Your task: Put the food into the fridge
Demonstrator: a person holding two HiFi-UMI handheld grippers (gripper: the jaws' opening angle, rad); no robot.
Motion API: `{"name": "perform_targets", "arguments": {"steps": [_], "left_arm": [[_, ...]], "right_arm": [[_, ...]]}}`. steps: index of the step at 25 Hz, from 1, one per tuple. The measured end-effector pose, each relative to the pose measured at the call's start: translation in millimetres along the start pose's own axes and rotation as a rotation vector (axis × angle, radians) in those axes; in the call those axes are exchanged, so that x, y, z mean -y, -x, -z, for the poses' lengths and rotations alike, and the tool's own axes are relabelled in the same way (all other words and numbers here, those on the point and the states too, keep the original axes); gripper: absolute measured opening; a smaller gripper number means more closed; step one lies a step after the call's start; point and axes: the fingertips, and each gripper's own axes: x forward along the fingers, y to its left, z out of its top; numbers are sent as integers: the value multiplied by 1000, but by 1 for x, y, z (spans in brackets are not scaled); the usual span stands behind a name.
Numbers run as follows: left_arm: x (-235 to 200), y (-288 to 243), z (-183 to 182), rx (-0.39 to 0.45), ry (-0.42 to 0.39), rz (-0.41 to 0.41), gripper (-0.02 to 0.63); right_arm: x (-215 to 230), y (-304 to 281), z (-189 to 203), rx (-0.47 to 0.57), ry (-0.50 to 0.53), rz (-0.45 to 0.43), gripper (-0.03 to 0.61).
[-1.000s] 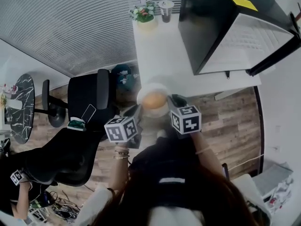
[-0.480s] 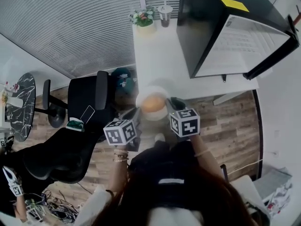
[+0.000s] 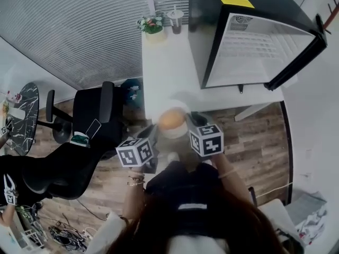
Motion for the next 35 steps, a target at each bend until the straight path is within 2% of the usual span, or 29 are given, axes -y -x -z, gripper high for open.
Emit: {"name": "perform_targets", "arguments": {"steps": [21,35], "left_arm": [[100,1,56,2,-2,-14,49],[151,-14,76,16,-22,-33,49]], "right_arm": [[61,87,40,15,-13,-12,61],[104,122,52,32,0,-21,61]]}}
